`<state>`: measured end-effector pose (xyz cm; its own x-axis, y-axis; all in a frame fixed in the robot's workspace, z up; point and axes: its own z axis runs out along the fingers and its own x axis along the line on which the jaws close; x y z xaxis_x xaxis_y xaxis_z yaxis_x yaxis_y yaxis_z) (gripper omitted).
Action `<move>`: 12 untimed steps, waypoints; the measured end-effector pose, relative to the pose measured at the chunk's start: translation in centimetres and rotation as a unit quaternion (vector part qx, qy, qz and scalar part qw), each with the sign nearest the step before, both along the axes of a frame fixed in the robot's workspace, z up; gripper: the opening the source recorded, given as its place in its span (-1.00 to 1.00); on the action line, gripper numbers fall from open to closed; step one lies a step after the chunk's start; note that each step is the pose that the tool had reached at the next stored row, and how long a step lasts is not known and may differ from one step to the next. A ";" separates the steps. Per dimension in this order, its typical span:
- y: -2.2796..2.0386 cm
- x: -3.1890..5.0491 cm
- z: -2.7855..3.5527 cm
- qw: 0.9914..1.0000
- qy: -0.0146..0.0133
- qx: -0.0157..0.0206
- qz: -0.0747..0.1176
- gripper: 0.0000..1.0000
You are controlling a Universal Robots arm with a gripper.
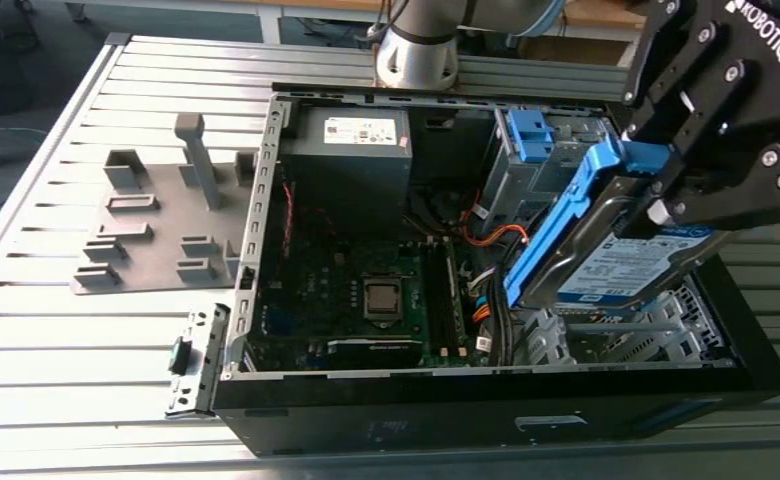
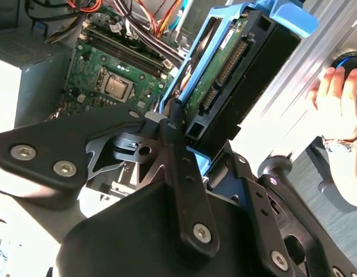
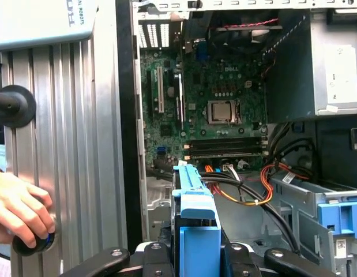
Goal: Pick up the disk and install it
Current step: 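Pick up the disk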
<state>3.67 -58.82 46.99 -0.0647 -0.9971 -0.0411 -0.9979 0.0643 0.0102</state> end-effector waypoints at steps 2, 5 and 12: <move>-0.17 0.25 -0.05 1.000 0.000 0.000 0.000 -0.27; -0.42 0.63 -0.15 1.000 0.000 0.000 0.000 -0.27; -0.86 1.53 -0.32 1.000 0.000 0.000 0.000 -0.27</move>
<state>5.20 -59.67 46.68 -0.0647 -0.9971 -0.0412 -0.9979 0.0643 0.0111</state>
